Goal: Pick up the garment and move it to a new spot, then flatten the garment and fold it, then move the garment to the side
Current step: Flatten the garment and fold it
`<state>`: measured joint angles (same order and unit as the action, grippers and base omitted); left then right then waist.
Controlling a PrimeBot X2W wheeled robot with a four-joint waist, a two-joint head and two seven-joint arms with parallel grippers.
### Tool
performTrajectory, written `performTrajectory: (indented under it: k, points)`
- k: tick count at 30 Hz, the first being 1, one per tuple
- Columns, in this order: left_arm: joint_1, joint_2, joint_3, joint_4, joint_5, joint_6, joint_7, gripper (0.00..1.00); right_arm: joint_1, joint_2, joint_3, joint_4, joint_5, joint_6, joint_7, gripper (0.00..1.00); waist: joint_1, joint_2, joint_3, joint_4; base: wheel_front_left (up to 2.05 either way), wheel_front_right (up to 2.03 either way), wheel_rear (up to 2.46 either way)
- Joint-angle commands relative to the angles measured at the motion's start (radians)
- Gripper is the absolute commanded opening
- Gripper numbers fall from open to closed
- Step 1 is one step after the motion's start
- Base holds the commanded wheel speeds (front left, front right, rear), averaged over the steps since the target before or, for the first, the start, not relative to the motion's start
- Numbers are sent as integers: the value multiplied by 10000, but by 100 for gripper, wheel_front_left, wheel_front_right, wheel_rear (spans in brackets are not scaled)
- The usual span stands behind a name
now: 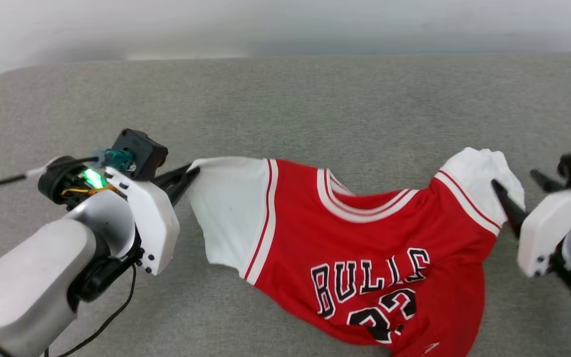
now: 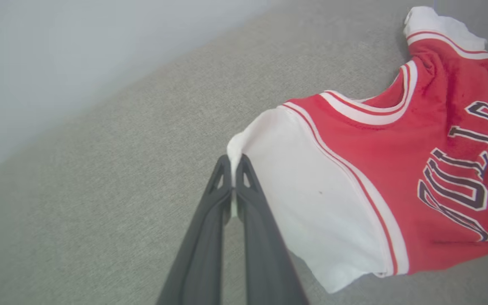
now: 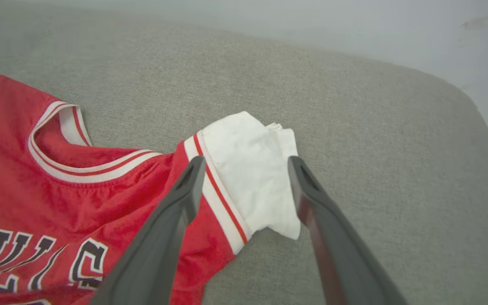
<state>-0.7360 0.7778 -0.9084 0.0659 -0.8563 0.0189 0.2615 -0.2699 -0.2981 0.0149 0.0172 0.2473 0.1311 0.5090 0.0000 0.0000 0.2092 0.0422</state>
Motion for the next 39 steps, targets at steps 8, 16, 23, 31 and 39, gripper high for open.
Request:
performTrajectory:
  k: [8, 16, 23, 31, 39]
  points:
    - [544, 842, 329, -2873, 804, 1210, -657, 0, -2088, -1109, -247, 496, 621, -7, 4593, 100, 0, 0, 775, 993, 0, 0, 0]
    - [449, 708, 244, -4154, 1324, 1597, -797, 0, -3330, -1756, -505, 1895, -119, -7, 5953, 100, 0, 0, 1559, 1810, 0, 0, 0]
    - [178, 394, 177, -4262, 1500, 1511, -905, 0, -3277, -1765, -421, 2719, -147, -7, 6148, 100, 0, 0, 1943, 2256, 0, 0, 0]
    - [167, 255, 82, -3962, 1483, 1448, -974, 0, -1842, -1802, 409, 3655, 190, 10, 5823, 17, 0, 0, 1933, 2378, 0, 0, 0]
    - [502, 426, 135, -3652, 1283, 1491, -1106, 0, -2519, -2238, 583, 3340, 693, -7, 3901, 0, 0, 0, 1094, 2019, 0, 0, 0]
